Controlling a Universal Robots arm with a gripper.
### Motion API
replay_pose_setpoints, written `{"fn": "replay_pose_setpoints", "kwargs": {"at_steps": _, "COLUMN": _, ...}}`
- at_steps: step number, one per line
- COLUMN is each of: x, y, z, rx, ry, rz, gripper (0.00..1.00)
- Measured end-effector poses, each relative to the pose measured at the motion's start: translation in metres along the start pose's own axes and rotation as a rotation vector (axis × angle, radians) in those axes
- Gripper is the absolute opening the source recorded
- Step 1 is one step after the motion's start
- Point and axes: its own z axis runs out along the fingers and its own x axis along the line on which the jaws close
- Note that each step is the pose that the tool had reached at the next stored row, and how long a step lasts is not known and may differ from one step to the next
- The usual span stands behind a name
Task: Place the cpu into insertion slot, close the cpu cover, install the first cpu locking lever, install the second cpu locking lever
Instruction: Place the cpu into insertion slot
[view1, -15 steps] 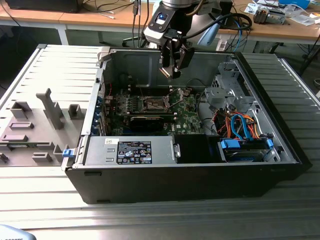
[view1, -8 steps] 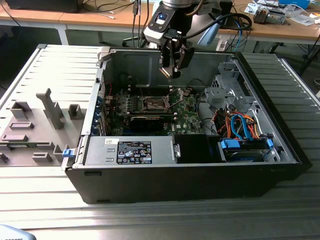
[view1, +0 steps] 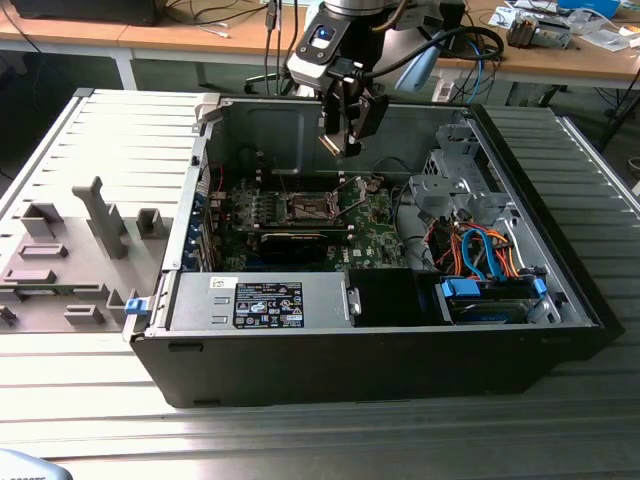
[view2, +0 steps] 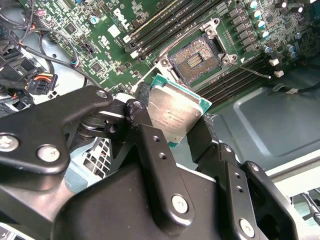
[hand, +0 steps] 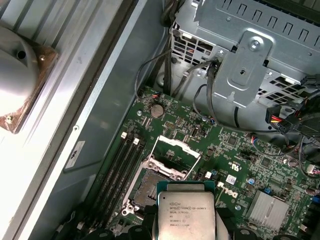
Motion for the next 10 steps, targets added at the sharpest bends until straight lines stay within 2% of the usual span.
{"fn": "replay_pose_setpoints", "kwargs": {"at_steps": 10, "x": 0.0000, "y": 0.0000, "z": 0.0000, "rx": 0.0002, "ry": -0.0001, "rz": 0.006, "gripper": 0.55}}
